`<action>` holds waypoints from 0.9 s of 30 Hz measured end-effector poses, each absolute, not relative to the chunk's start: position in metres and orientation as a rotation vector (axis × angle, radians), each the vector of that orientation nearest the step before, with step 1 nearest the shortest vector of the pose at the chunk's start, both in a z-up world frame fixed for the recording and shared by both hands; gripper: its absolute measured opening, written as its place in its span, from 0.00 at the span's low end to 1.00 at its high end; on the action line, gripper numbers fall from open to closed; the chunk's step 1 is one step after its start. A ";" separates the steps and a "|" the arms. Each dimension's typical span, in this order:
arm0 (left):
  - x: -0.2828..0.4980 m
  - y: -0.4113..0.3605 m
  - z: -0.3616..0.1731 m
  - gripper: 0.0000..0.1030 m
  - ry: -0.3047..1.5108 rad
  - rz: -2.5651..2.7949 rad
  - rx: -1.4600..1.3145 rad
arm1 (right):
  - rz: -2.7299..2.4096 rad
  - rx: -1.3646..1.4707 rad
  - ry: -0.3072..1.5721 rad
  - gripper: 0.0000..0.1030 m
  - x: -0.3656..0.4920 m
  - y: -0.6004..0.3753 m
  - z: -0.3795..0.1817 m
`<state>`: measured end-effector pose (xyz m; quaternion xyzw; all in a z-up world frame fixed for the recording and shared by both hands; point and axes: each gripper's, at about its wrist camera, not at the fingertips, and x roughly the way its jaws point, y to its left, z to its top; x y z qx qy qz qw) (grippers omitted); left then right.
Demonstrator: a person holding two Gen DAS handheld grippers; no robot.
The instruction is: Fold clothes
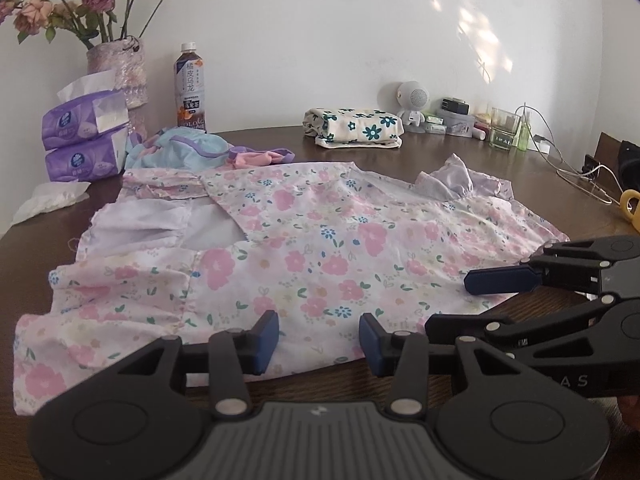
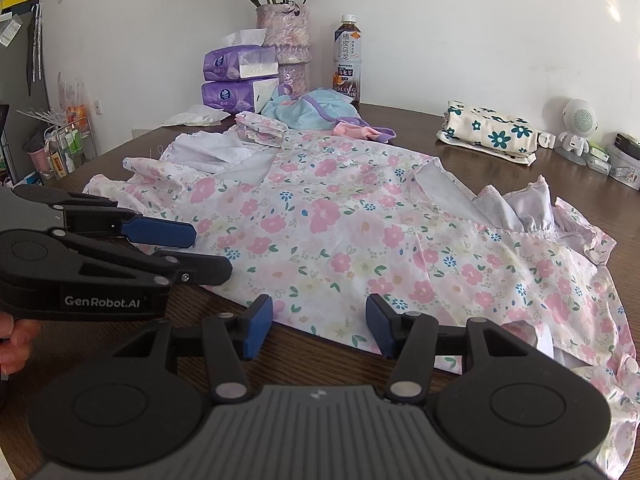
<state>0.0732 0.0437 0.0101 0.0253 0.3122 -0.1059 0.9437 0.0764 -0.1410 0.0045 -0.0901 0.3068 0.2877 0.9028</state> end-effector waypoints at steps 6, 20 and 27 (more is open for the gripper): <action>0.071 0.053 0.010 0.42 0.640 -0.186 0.069 | 0.595 -0.186 0.634 0.51 0.076 -0.141 0.004; 0.061 0.086 0.011 0.40 0.639 -0.139 0.058 | 0.599 -0.187 0.634 0.51 0.077 -0.142 0.004; 0.059 0.090 0.012 0.39 0.638 -0.162 0.051 | 0.601 -0.185 0.634 0.51 0.078 -0.142 0.004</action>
